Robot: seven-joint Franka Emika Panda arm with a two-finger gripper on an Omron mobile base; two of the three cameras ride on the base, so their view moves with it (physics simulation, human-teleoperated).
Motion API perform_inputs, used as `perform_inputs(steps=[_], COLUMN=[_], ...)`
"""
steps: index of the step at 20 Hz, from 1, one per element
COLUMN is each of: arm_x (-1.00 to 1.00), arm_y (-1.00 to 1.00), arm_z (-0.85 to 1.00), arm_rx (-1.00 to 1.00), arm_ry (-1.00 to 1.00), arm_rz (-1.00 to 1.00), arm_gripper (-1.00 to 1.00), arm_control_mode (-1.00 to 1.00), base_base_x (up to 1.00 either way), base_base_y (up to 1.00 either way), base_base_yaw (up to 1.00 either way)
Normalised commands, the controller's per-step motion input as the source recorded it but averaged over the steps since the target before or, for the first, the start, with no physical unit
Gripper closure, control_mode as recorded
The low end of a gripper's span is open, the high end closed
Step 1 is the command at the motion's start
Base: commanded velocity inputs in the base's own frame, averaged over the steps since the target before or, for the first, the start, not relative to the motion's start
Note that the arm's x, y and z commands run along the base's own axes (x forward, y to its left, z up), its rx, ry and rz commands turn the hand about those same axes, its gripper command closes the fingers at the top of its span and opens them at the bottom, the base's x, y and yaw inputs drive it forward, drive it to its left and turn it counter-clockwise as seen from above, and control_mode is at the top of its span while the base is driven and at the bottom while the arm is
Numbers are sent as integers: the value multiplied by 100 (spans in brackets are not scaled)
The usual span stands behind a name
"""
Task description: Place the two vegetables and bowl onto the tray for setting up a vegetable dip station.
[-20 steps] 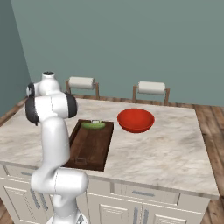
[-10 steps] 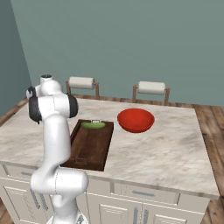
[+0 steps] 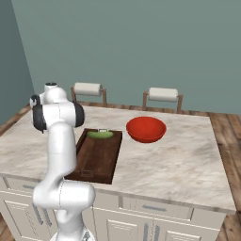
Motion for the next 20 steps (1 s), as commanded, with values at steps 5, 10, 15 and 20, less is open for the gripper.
perform_inputs(steps=[5, 10, 15, 20], arm_x=[0, 0, 0, 0], arm_y=[0, -2, 0, 0], arm_z=[-16, -22, -16, -13], arm_rx=[0, 0, 0, 0], arm_ry=[0, 0, 0, 0], arm_rz=[6, 8, 5, 2], arm_gripper=[-100, -100, -100, -100], arm_control_mode=[-100, -100, -100, -100], base_base_x=[0, 0, 0, 0], base_base_y=[0, 0, 0, 0], base_base_yaw=[0, 0, 0, 0])
